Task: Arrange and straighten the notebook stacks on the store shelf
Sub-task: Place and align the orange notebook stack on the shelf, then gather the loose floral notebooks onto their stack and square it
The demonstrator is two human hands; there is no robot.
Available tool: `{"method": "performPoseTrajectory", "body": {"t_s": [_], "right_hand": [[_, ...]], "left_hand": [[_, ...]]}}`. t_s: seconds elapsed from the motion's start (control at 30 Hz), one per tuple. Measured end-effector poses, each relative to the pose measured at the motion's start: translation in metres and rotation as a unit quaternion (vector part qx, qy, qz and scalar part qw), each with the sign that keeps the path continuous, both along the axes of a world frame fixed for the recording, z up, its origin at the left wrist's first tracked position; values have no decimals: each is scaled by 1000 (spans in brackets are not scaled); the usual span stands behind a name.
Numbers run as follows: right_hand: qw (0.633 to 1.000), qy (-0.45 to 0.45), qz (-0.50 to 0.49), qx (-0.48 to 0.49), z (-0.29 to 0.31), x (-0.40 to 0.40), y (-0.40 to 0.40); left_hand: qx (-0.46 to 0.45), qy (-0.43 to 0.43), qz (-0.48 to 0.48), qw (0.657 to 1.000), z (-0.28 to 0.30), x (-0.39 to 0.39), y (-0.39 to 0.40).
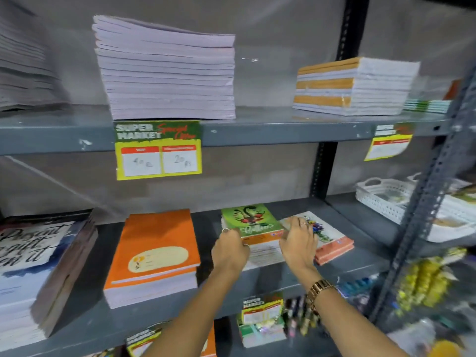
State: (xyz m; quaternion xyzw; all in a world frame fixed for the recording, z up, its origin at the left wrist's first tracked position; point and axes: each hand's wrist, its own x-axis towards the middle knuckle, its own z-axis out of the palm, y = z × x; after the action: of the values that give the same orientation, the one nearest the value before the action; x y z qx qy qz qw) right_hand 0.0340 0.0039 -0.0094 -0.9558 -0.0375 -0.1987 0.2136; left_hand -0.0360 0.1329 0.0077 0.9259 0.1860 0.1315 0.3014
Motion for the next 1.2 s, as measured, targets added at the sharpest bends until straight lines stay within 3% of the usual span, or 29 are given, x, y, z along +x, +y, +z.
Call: {"method": "performPoseTrajectory", "body": {"t_s": [0.2, 0.43, 0.67, 0.97, 1.2], "right_hand": [[999, 37, -17, -24, -13, 36, -77], [993, 116, -25, 15, -30, 73, -134], [982, 184, -31, 27, -45, 103, -149], [941, 326, -69, 58, -42, 136, -152], [952, 262, -150, 39, -32, 129, -134]], "left_hand": [[5, 15, -34, 999, -3, 40, -61], [-89, 21, -73, 993, -19, 74, -111], [24, 79, -162, 983, -45, 88, -133], [146, 160, -223, 950, -88, 85, -141], [177, 161, -270, 933, -107, 80, -134]]}}
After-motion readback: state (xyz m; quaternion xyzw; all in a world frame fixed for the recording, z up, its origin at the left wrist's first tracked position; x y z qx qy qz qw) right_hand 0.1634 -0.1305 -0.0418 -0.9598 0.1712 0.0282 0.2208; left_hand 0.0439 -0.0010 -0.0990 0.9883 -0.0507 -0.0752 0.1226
